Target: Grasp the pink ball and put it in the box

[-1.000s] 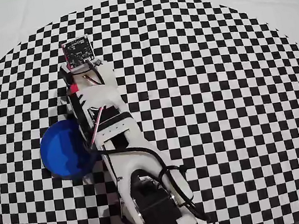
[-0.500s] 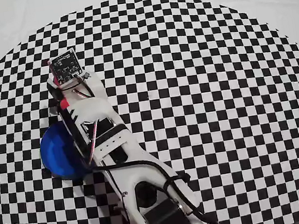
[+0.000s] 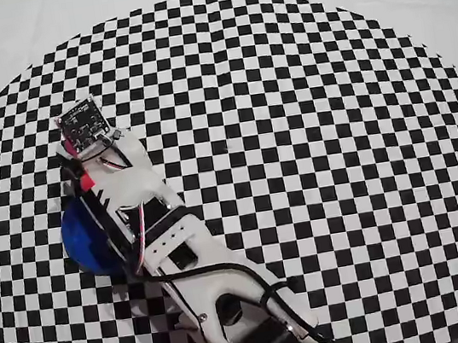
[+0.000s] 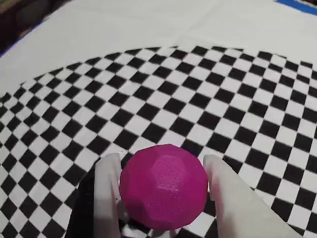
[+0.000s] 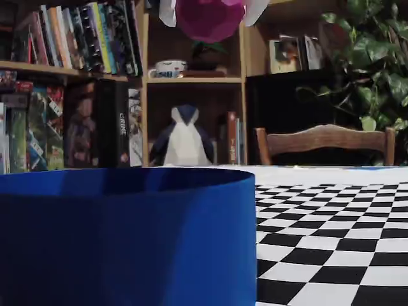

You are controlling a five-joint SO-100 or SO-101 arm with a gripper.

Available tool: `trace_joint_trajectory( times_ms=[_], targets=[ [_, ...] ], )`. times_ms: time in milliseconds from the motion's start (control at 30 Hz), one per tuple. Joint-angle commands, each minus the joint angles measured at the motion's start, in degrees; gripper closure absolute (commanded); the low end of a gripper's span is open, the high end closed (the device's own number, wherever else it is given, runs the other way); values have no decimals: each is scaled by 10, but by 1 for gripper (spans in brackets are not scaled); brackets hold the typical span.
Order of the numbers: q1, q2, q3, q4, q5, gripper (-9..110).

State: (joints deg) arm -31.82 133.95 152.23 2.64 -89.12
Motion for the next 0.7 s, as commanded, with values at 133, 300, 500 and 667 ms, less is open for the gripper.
trace_joint_trajectory(
  times_ms=[133, 300, 500, 667],
  targets=[
    [-32, 26, -2, 1, 3, 101],
    [-63, 29, -1, 1, 3, 101],
    [-91, 38, 7, 1, 4, 101],
    [-100, 63, 33, 1, 4, 101]
  ],
)
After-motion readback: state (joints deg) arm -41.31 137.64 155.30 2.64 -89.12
